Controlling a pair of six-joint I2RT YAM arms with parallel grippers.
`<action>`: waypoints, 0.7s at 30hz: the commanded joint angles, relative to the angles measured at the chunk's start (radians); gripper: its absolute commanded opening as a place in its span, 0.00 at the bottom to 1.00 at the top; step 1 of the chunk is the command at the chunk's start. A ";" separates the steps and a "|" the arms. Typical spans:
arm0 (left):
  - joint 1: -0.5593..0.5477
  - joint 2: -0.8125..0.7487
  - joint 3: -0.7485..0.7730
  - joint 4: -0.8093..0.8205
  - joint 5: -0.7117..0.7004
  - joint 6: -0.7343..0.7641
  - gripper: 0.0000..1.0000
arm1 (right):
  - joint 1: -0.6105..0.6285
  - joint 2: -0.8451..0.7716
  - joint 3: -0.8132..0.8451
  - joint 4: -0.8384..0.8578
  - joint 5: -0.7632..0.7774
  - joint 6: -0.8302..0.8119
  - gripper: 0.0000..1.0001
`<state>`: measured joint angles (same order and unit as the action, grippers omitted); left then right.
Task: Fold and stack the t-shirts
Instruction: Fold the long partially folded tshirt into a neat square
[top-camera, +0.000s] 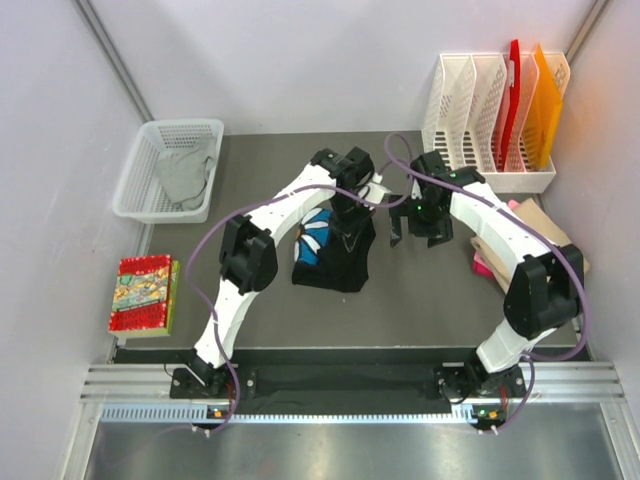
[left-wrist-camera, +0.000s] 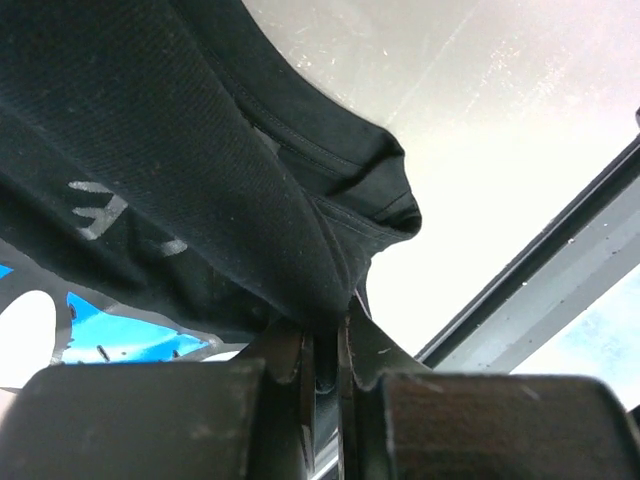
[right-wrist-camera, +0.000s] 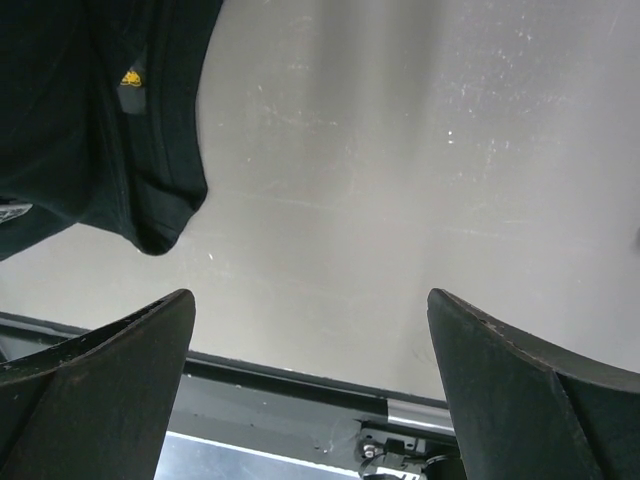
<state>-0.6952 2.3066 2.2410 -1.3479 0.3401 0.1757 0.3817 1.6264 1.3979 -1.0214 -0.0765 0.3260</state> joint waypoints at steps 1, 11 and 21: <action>-0.029 0.017 0.020 -0.022 0.059 -0.028 0.00 | 0.008 -0.066 -0.007 0.017 0.004 0.005 1.00; -0.078 0.071 0.147 -0.014 0.076 -0.064 0.89 | 0.005 -0.102 -0.005 -0.009 0.023 0.015 1.00; 0.199 -0.093 0.190 -0.007 0.026 -0.081 0.99 | 0.003 -0.086 0.047 -0.017 -0.020 0.022 1.00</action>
<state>-0.6777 2.3737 2.3898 -1.3544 0.3508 0.1024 0.3779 1.5497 1.3773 -1.0615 -0.0605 0.3439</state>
